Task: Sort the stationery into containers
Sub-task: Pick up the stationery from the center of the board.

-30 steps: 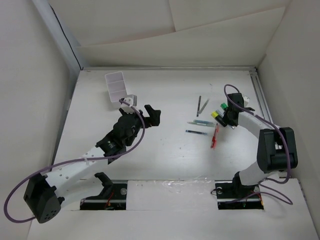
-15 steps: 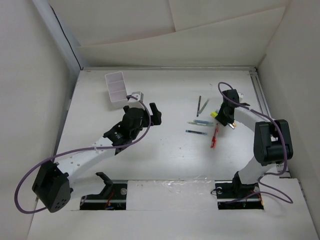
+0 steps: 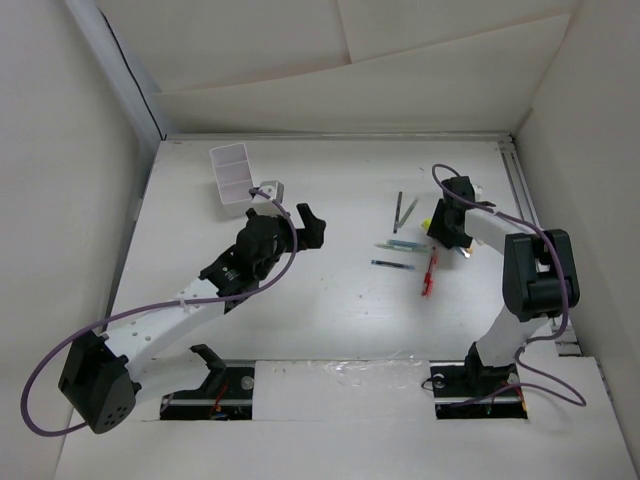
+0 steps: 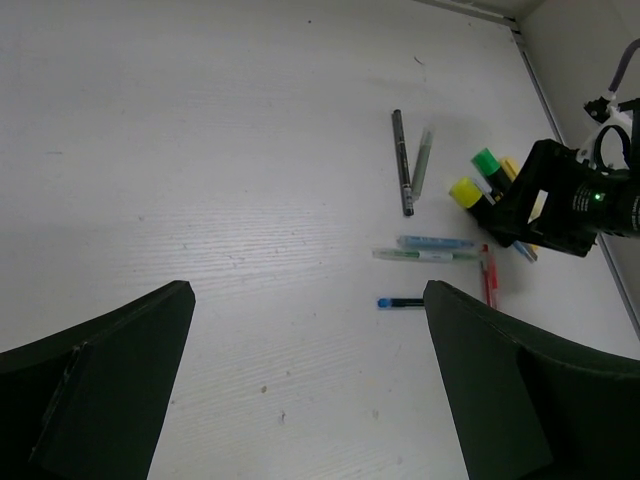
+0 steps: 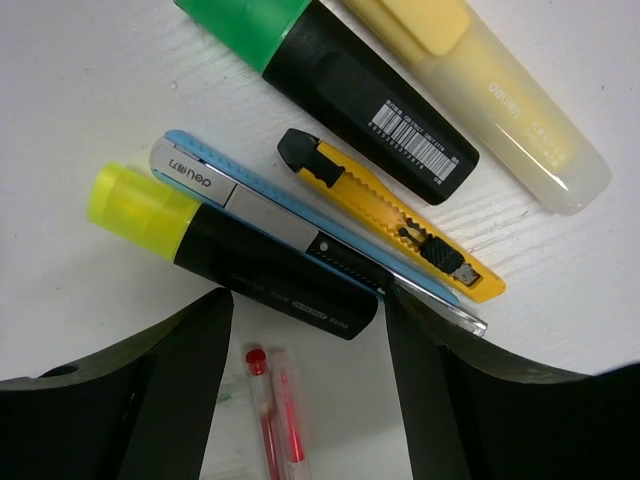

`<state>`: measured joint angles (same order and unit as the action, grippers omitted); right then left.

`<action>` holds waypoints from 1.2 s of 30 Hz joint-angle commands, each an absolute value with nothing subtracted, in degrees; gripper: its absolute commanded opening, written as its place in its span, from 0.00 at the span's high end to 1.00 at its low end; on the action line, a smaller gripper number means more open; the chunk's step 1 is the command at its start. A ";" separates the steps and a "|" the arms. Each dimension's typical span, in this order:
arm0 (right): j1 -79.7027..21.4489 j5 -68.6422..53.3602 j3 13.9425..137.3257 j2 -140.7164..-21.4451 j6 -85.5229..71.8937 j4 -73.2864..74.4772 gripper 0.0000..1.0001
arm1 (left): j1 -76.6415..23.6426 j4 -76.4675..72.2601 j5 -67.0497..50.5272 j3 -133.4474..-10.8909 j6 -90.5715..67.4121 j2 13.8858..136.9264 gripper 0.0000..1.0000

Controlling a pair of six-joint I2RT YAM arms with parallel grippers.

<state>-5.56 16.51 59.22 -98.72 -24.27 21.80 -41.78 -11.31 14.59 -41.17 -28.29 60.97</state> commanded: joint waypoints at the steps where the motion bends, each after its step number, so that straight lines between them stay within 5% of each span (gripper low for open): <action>1: -4.83 15.38 62.04 -99.67 -23.29 21.88 0.32 | -41.66 -13.80 13.36 -40.96 -27.42 59.77 0.00; 6: -5.36 14.06 62.14 -100.20 -22.76 21.36 0.38 | -41.66 -14.32 13.36 -40.96 -26.89 59.24 0.00; 9: -5.89 14.06 62.14 -99.67 -22.24 22.58 0.50 | -41.66 -14.33 12.83 -40.96 -26.89 59.24 0.00; 23: -9.49 22.41 67.76 -103.45 -21.71 26.89 0.42 | -41.66 -14.41 11.69 -40.96 -26.37 59.24 0.00; 36: -7.56 16.44 69.52 -105.38 -19.34 26.89 0.49 | -41.66 -14.94 11.07 -40.96 -26.37 59.77 0.02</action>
<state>-7.90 17.10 67.44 -105.16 -20.32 26.57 -41.76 -12.38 11.97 -40.75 -27.18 60.93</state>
